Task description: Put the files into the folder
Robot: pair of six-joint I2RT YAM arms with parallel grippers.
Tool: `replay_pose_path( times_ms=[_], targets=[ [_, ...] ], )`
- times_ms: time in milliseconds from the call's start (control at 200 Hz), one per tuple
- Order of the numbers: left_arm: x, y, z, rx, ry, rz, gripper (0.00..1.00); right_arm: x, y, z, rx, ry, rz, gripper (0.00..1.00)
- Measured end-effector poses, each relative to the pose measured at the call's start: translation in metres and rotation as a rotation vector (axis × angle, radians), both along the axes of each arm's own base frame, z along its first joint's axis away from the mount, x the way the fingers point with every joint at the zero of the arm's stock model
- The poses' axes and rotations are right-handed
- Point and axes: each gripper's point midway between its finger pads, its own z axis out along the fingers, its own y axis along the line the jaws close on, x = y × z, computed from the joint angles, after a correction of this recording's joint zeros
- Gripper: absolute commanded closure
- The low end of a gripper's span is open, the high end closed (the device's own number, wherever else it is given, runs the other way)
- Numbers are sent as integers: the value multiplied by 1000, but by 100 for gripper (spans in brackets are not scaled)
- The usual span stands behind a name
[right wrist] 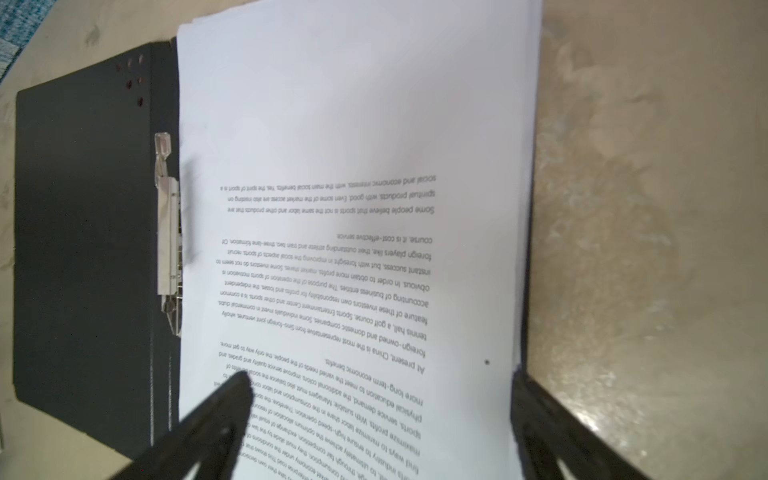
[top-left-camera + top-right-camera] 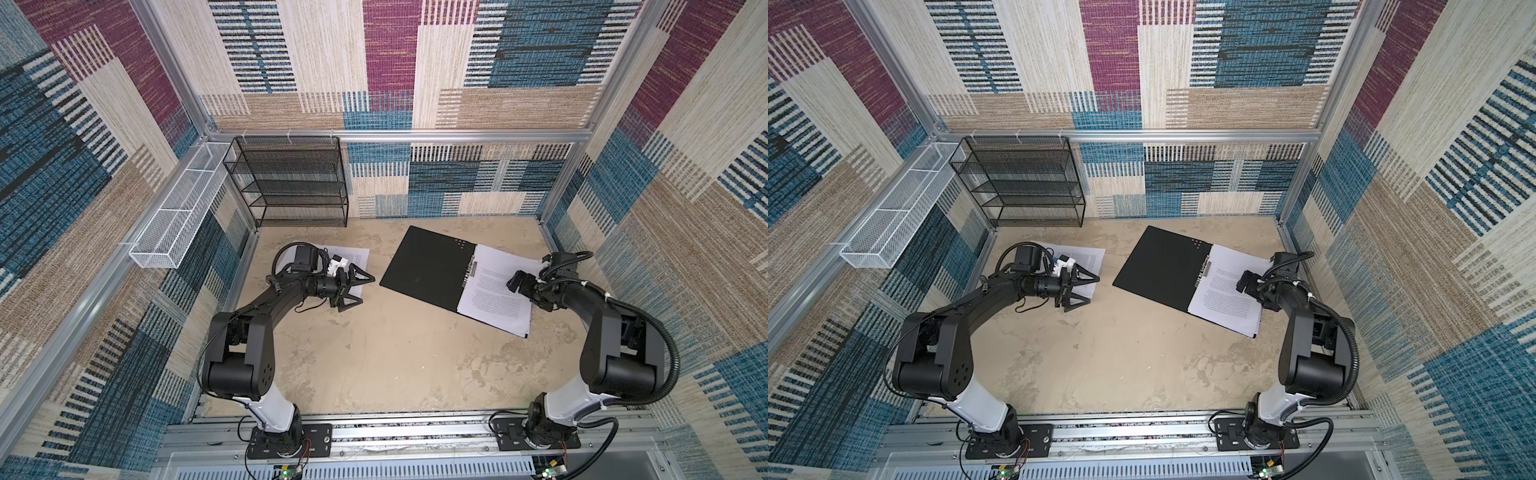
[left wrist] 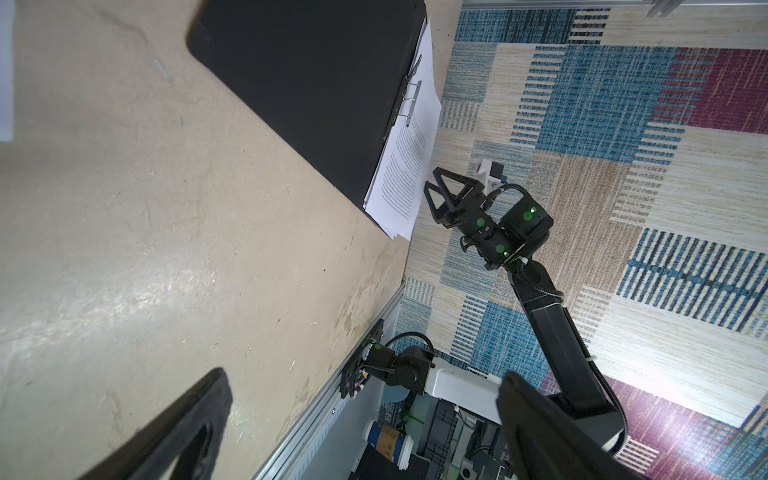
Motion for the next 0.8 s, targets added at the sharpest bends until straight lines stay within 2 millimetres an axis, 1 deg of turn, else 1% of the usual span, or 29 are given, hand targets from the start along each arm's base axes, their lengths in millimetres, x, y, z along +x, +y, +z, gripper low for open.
replay_pose_path(
  times_ms=[75,130,225,275,336,396,431,436,461,501,511,536,541,616,696,756,801],
  targets=[
    [2,4,1,2,-4,12,0,-3,-8,7,-34,-2,-47,0],
    [5,10,4,19,-15,34,0,-5,-17,16,-72,-16,-92,0],
    [16,23,18,115,-67,87,0,-8,-25,37,-117,-66,-142,0],
    [24,30,25,166,-98,116,0,-8,-25,46,-136,-88,-149,0],
    [32,41,27,233,-108,164,0,-4,-16,55,-147,-114,-131,0],
    [44,58,18,308,-89,223,0,4,0,64,-145,-143,-90,1],
    [52,69,8,353,-64,258,0,9,11,68,-142,-159,-64,0],
    [54,71,7,359,-59,262,0,10,16,69,-141,-165,-54,0],
    [59,76,1,375,-42,275,0,13,24,71,-137,-173,-36,0],
    [70,87,-13,412,-1,301,0,18,41,74,-126,-188,6,0],
    [72,88,-15,416,3,304,0,19,44,74,-125,-191,14,1],
    [78,91,-20,429,12,311,0,22,58,74,-117,-199,50,0],
    [80,92,-22,432,17,313,0,22,58,74,-117,-199,50,0],
    [99,96,-37,463,40,320,0,26,95,72,-85,-205,135,0],
    [113,96,-46,476,55,318,0,26,129,70,-57,-209,218,0],
    [122,96,-53,480,60,317,0,25,151,67,-30,-210,276,0],
    [124,95,-59,489,71,310,0,24,161,65,-26,-209,300,0]
  ],
)
